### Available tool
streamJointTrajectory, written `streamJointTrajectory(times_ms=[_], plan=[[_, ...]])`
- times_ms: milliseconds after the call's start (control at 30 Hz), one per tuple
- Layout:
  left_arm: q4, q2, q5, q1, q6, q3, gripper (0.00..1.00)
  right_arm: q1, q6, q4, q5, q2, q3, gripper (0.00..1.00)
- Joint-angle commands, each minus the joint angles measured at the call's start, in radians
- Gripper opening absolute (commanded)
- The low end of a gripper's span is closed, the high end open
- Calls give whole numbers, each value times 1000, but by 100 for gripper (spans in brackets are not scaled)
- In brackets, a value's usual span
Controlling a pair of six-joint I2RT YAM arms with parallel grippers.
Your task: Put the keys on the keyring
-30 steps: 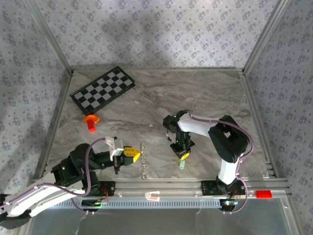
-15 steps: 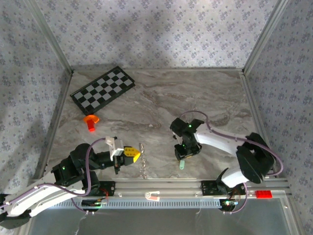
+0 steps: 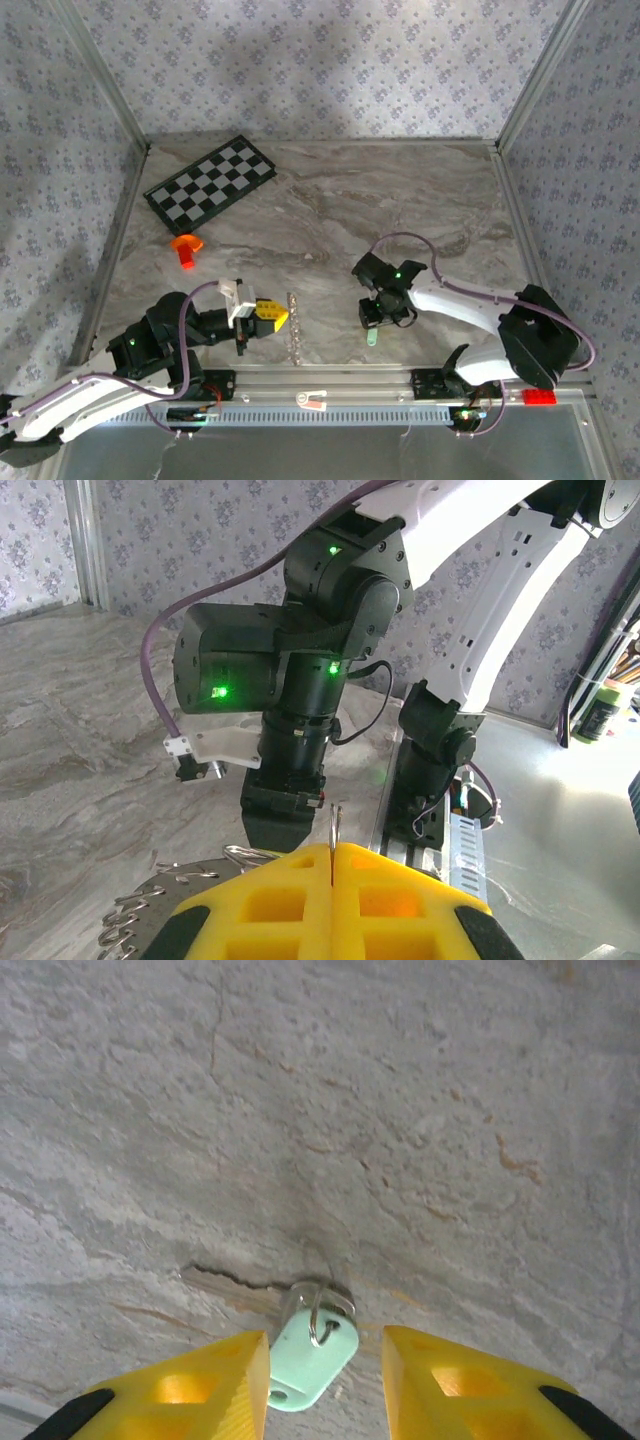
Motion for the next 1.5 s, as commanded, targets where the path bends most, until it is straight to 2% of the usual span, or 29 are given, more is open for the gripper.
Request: streamJointTrajectory(times_ms=[0, 467, 1067, 1267, 1467], plan=[[56, 0, -3, -6, -3, 15, 0, 7, 11, 32, 21, 20, -12, 34], [56, 9, -6, -6, 1, 20, 0, 29, -3, -10, 62, 81, 15, 24], [57, 5, -6, -7, 0, 15, 0, 34, -6, -14, 62, 69, 13, 7], [54, 7, -8, -6, 0, 17, 0, 50, -25, 5, 72, 15, -1, 2], [36, 24, -12, -6, 4, 35, 0, 94, -86, 90, 93, -122, -21, 0]])
